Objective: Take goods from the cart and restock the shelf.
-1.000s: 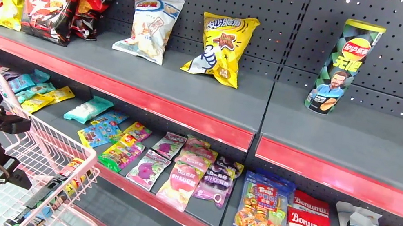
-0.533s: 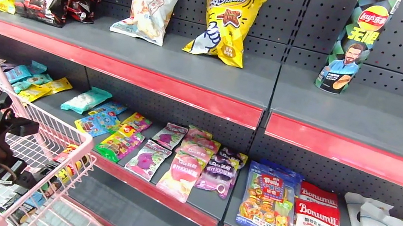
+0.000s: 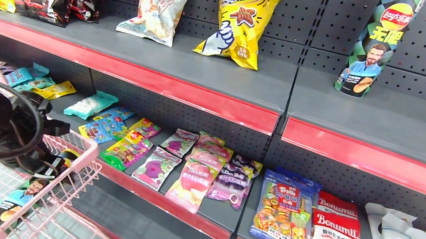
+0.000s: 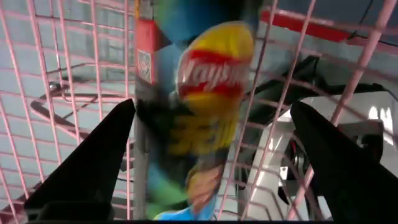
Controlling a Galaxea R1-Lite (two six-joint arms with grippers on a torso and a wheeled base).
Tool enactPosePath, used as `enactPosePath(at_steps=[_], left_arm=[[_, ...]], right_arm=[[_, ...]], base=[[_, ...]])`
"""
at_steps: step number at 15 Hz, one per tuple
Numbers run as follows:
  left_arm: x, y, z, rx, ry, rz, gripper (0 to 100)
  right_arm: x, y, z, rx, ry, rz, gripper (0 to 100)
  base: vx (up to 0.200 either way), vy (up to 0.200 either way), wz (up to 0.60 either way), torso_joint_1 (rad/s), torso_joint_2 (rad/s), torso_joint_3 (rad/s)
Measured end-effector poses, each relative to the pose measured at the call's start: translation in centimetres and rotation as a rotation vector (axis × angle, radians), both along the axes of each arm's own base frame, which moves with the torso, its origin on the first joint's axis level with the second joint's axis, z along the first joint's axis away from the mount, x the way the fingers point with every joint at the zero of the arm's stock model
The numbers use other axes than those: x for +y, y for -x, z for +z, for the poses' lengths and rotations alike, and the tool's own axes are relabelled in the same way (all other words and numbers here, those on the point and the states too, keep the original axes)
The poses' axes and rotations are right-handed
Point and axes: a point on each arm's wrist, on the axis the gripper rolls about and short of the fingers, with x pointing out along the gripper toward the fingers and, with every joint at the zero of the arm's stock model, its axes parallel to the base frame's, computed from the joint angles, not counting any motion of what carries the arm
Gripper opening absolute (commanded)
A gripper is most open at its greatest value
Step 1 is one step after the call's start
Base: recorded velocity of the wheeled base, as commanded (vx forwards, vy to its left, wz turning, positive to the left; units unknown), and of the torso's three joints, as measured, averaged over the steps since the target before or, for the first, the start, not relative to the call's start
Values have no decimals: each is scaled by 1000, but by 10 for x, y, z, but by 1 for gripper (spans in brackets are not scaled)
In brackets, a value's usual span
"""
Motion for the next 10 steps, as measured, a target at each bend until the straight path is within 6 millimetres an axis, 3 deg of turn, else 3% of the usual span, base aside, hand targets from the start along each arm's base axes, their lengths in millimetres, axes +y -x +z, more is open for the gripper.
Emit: enactPosePath(at_steps=[3,10], left_arm=[[-8,-10,-13,27,11,-20,100],[6,-10,-23,54,24,17,100]], right_arm=[[0,0,0,0,0,0,100],[0,0,0,0,-5,0,100]], base=[[0,0,0,0,0,0],[0,0,0,0,0,0]])
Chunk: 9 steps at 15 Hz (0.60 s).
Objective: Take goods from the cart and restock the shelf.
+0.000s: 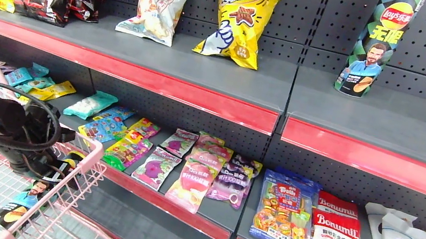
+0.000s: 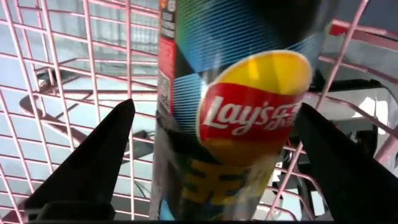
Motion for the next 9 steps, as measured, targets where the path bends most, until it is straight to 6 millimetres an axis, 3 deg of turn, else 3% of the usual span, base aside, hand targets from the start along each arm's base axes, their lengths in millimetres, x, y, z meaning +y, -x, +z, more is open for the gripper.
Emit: enactPosePath(at_steps=[2,3,9], left_arm=[[-2,0,0,-2,12,-8,100],[-2,-1,0,-4,16,-11,0],[5,4,-5,7,87,-3,0]], right_arm=[[0,0,0,0,0,-1,100],[0,0,0,0,0,0,100],[0,0,0,0,0,0,100]], base=[[0,0,0,0,0,0],[0,0,0,0,0,0],[0,0,0,0,0,0]])
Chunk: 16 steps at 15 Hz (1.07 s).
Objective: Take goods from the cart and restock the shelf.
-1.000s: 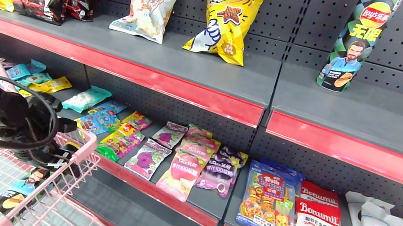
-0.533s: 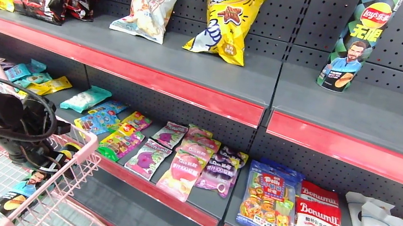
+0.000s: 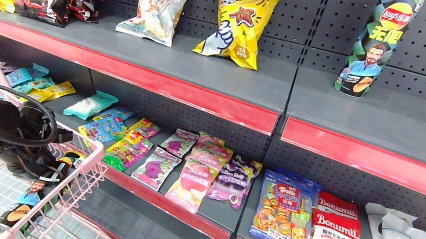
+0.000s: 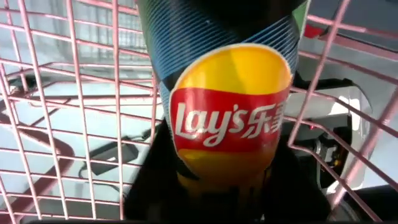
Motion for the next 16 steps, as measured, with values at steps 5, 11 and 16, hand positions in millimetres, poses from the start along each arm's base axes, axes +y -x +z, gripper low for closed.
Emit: enactPosePath(at_steps=[5,11,16], left_arm=[[-1,7,27,-69,-8,-1,0],[-18,50,111,-324,-45,-32,0],[-38,131,190,-648,-85,-66,0]], right_arm=[[0,0,0,-1,0,0,100],[0,0,0,-1,0,2,100],[0,0,0,-1,0,3,100]], base=[[0,0,0,0,0,0],[0,0,0,0,0,0],[0,0,0,0,0,0]])
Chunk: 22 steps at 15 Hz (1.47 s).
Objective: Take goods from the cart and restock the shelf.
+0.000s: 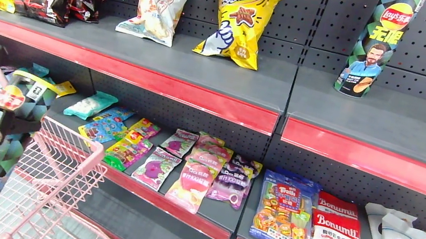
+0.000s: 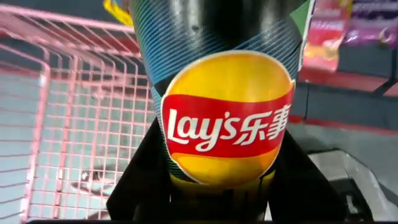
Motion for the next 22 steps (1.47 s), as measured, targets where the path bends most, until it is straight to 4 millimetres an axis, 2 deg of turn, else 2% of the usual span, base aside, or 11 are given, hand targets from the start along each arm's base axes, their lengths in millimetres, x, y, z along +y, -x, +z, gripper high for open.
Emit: enactPosePath(at_steps=[3,5,7,12,22], left_arm=[[-10,56,29,-186,-20,-14,0],[-14,85,35,-270,-31,-18,0],[-16,102,37,-319,-40,-21,0],[-20,110,46,-408,-51,-48,0],[-20,104,44,-392,-58,-63,0]], right_arm=[[0,0,0,1,0,-1,100],[0,0,0,0,1,-1,100],[0,0,0,0,1,0,100],[0,0,0,0,1,0,100],[0,0,0,0,1,-1,100]], base=[[0,0,0,20,-56,-30],[0,0,0,134,-354,-205],[0,0,0,190,-474,-271],[0,0,0,233,-514,-306],[0,0,0,242,-536,-300]])
